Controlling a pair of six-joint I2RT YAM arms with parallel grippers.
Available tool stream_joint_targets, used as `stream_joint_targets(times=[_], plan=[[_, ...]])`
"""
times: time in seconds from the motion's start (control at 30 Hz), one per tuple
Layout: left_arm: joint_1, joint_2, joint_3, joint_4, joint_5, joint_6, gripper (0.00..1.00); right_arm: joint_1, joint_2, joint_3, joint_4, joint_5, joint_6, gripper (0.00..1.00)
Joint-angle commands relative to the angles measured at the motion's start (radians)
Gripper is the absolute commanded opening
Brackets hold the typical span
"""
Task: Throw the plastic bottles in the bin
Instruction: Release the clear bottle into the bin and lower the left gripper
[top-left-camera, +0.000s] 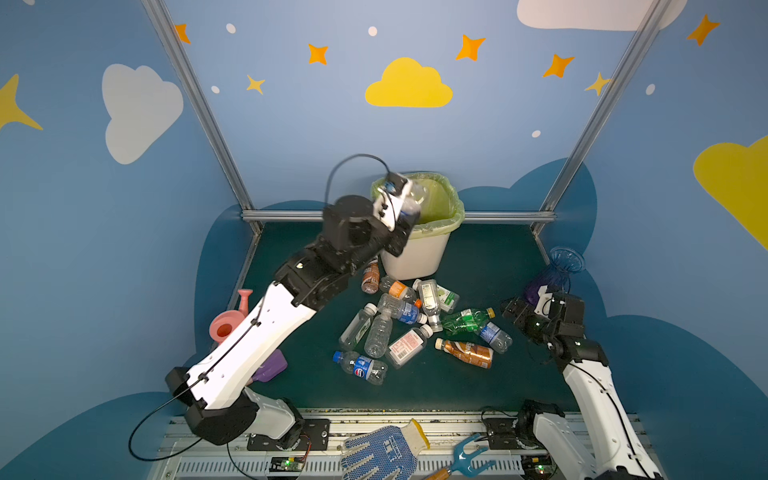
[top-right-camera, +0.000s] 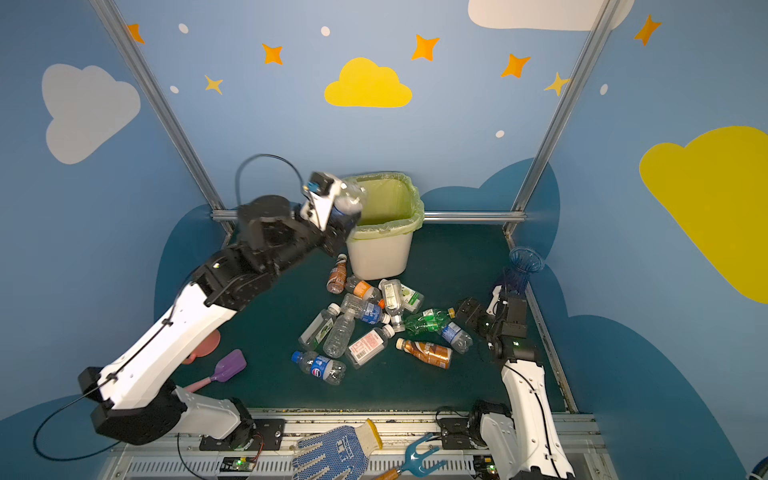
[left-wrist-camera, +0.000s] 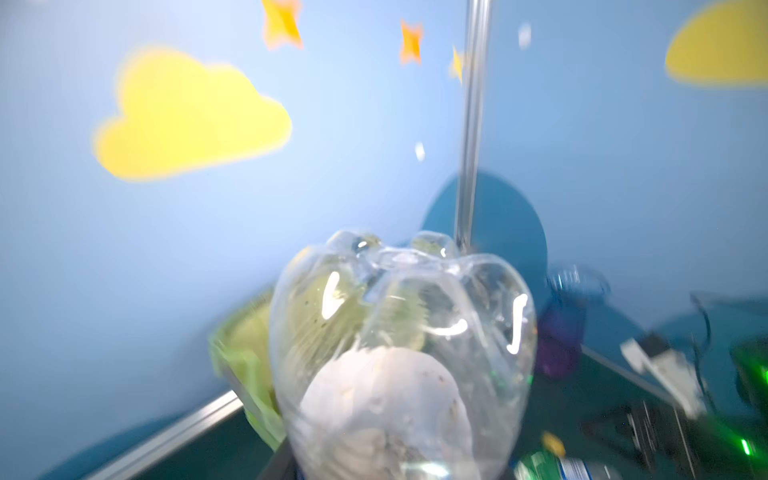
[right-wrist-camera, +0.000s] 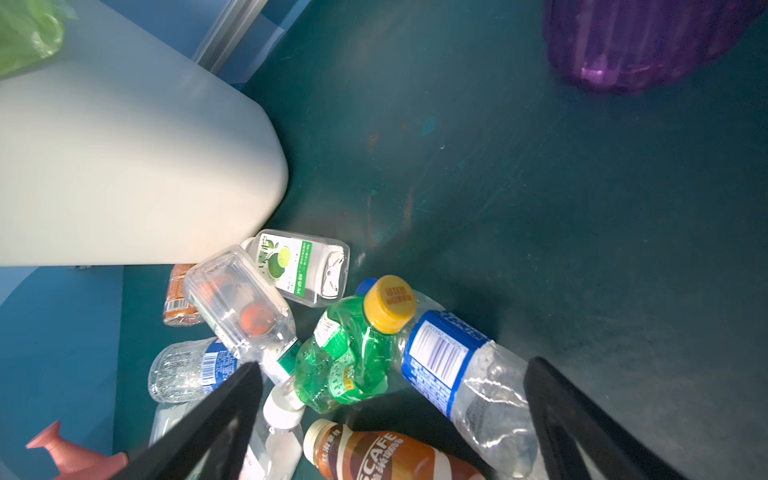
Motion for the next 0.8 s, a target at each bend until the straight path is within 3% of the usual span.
stream_joint_targets(times=[0.0,0.17,0.3,0.33,0.43,0.53,0.63,0.77], plan=[[0.056,0.053,0.107,0.199,0.06,0.03,0.47,-0.002,0.003,0.066,0.015,-0.047,-0.002,0.98],[0.189,0.355,0.409,0.037,0.224,-0.211,0.47,0.001,-0.021,0.053,0.027,-0.068,0.033,0.98],[0.204,0.786,0.953,-0.342,0.214,-0.311,0.52,0.006,-0.022,0.05,0.032,-0.084,0.049,0.98],[0.213,0.842,1.027,-0.376,0.205,-0.346,0.56,0.005,-0.022,0.052,0.025,-0.085,0.044,0.98],[0.238,0.782,0.931,-0.257,0.197,-0.431,0.76,0.005,-0.031,0.08,-0.02,-0.074,0.003,0.98],[0.238,0.712,0.931,-0.13,0.182,-0.413,0.97,0.003,-0.042,0.096,-0.034,-0.057,-0.019,0.98],[0.236,0.651,0.93,-0.049,0.169,-0.381,1.0,0.003,-0.048,0.095,-0.028,-0.067,-0.011,0.98],[0.228,0.601,0.926,-0.072,0.161,-0.331,1.0,0.004,-0.054,0.068,-0.013,-0.08,0.011,0.98]])
